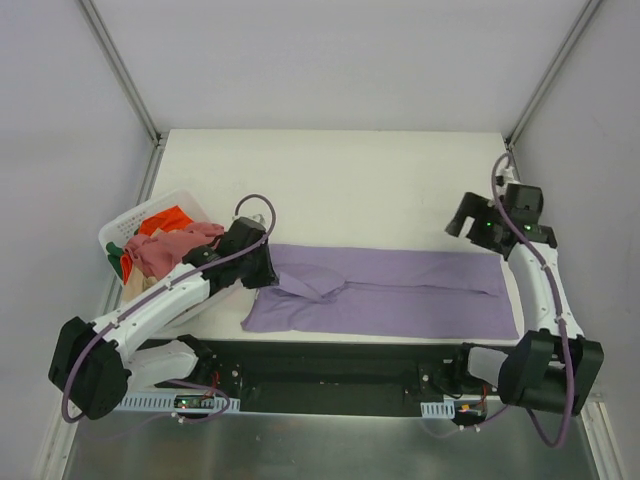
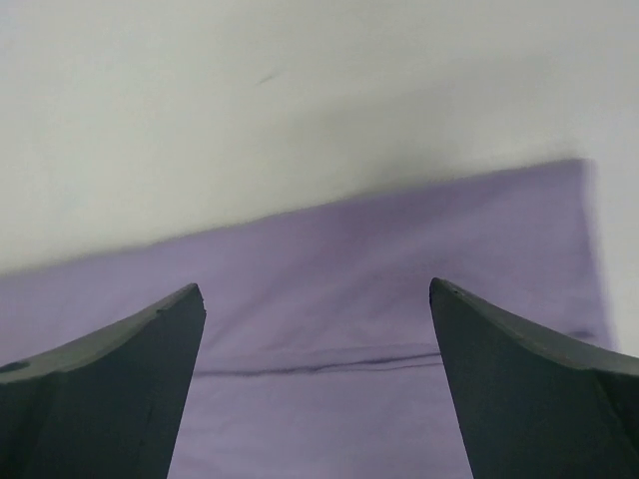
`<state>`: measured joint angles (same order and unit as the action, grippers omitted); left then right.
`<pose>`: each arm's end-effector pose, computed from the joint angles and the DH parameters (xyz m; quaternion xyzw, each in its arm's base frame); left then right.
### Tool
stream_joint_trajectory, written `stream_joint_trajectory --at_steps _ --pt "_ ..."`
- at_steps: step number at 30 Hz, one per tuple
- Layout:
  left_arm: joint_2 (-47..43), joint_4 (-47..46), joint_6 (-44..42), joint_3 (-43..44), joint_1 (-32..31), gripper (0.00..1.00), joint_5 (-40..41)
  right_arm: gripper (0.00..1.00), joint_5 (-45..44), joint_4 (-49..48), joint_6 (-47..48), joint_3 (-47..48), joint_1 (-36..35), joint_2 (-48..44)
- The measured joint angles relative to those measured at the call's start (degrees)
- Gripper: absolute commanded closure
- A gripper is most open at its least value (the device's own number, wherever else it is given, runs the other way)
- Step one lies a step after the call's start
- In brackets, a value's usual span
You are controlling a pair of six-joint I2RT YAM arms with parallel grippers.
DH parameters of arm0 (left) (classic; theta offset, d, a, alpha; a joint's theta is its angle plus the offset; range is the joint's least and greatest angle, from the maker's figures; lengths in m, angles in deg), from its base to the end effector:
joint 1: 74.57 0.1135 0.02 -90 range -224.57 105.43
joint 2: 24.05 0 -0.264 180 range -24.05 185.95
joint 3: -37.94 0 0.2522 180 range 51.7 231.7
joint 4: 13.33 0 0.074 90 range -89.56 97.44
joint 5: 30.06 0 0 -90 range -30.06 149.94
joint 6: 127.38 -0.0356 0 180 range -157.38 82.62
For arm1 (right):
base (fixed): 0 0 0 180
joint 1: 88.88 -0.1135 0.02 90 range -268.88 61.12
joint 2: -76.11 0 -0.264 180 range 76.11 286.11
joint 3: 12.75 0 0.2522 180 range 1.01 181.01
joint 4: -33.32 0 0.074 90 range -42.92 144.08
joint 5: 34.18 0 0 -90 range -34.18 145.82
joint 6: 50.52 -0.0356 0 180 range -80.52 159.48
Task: Fold and stack the t-shirts
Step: Fold the other side of the tshirt into a rectangle
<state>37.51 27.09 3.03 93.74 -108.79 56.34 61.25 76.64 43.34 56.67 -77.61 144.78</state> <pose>0.1815 -0.1262 0.2413 -0.0384 0.9266 -0.2493 0.2790 0.2525 -0.0469 0.2887 0.0401 0.9138 -0.0099 0.4039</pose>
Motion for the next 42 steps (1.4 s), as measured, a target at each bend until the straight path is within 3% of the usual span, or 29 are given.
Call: stream_joint_trajectory --at_steps 4,6,10,14,18,23,42 --pt "4.6 -0.2 2.1 1.0 0.0 1.00 2.6 0.04 12.9 -2.5 0.7 -2.3 -13.6 -0.3" --pt "7.8 -0.3 3.1 2.6 0.1 1.00 4.3 0.05 16.0 -4.6 1.4 -3.1 -25.0 0.8" --pt "13.4 -1.0 4.6 5.4 0.6 1.00 6.4 0.13 19.6 -9.0 3.2 -4.8 -44.4 5.0" --pt "16.1 -1.3 5.4 6.0 1.7 1.00 7.5 0.23 21.6 -12.4 5.5 -5.4 -55.0 12.0" --pt "17.5 -1.3 5.6 6.1 3.2 1.00 7.7 0.34 22.8 -14.6 7.9 -5.2 -59.6 18.7" --pt "17.9 -1.3 5.7 6.1 3.6 1.00 7.7 0.36 21.6 -15.0 10.0 -1.9 -62.9 25.1" --pt "19.3 -1.5 5.7 6.5 3.6 1.00 7.2 0.43 16.2 -10.8 18.7 3.7 -64.8 26.0"
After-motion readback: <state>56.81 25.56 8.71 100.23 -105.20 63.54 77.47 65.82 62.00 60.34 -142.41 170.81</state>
